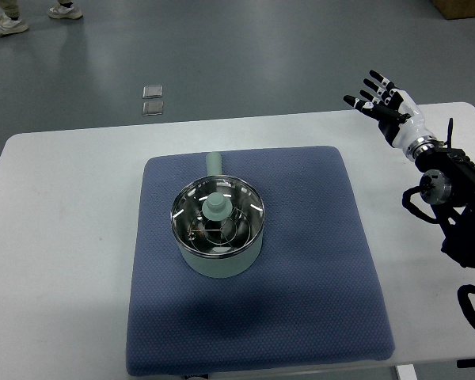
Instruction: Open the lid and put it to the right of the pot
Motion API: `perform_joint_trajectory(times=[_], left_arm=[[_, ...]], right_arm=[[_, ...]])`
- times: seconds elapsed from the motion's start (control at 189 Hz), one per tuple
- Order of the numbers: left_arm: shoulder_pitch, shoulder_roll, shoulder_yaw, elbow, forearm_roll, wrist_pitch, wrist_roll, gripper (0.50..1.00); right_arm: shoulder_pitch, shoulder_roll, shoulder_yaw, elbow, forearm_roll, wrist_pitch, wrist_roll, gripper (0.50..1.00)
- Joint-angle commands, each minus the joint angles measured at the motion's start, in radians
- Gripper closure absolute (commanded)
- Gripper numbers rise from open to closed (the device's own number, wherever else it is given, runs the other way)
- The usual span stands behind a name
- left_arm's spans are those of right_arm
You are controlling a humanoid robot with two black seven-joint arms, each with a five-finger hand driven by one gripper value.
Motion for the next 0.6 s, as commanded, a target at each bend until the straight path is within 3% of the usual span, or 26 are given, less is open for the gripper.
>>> perform_joint_trajectory(times=[0.0,0.206,0.36,0.593], left_arm=[[0.000,0.000,-0.001,-0.001,0.000,0.000,0.000,0.500],[0.000,0.000,-0.001,-0.003,0.000,0.000,0.000,0.500],[0.000,0.000,-0.001,0.000,0.000,0.000,0.000,0.500],[0.000,0.000,-0.001,-0.001,0.000,0.000,0.000,0.500]], right_arm=[[-0.001,-0.003,-0.011,0.001,0.000,0.013,0.000,0.560],[-0.001,-0.001,-0.013,0.001,0.000,0.021,0.000,0.560],[-0.004,-0.009,-0.013,-0.001,0.002,0.073,-0.008,0.558],[-0.007,-0.010,-0.013,-0.005,0.003,0.075,0.000,0.556]])
